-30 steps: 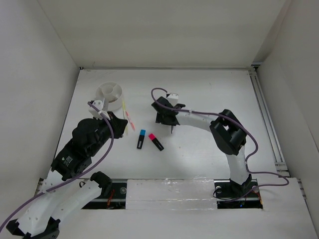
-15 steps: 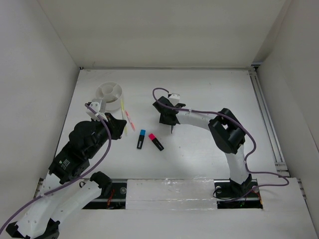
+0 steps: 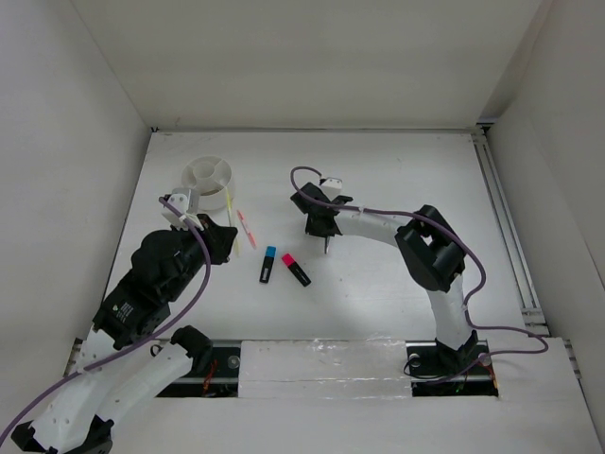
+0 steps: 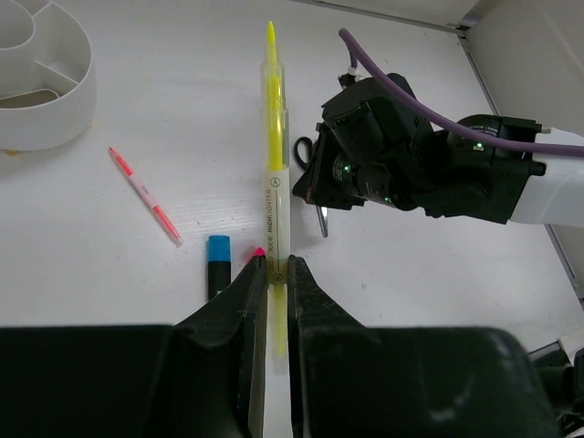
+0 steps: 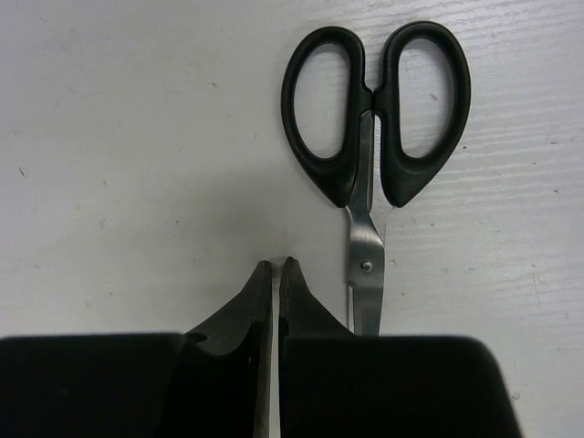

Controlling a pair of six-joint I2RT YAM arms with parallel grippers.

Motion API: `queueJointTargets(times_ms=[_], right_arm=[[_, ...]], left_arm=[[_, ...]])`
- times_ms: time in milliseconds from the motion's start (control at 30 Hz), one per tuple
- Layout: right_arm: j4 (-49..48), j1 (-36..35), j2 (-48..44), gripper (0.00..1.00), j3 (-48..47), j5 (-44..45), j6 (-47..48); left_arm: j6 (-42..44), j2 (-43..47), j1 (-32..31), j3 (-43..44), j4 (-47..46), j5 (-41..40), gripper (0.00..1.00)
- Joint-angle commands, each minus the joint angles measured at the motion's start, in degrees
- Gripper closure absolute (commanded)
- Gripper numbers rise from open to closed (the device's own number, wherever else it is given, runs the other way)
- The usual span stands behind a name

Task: Sort the stationery into containers
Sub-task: Close the pen cap on the pen.

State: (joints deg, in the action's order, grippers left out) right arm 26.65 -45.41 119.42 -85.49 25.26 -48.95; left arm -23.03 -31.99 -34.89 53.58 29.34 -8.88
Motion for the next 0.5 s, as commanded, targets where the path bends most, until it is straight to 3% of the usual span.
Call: queueJointTargets(times_ms=[0,133,300,467], right_arm=[[0.68,-0.38,0.91,1.00,0.50,-1.69,-0.53],[-6.86,-0.38,-6.79,1.00,7.50,-6.26,2.01],[-18.38,-0.38,-19.99,1.00,16.23,-9.61,3.94],[-19.00,-0.91,-31.84,1.00,16.24,-6.27,3.87]], left_arm=[[-0.18,-0.70,-0.09,-0.32,-2.18,-0.78,1.00],[0.43,-3.34,-0.09,0.21,-1.66,0.70,1.00],[2.64,-6.59,-0.09,0.92,-4.99,10.44,1.00],[2.11,-7.65,-0.09,-1.97,-11.75,21.77,1.00]])
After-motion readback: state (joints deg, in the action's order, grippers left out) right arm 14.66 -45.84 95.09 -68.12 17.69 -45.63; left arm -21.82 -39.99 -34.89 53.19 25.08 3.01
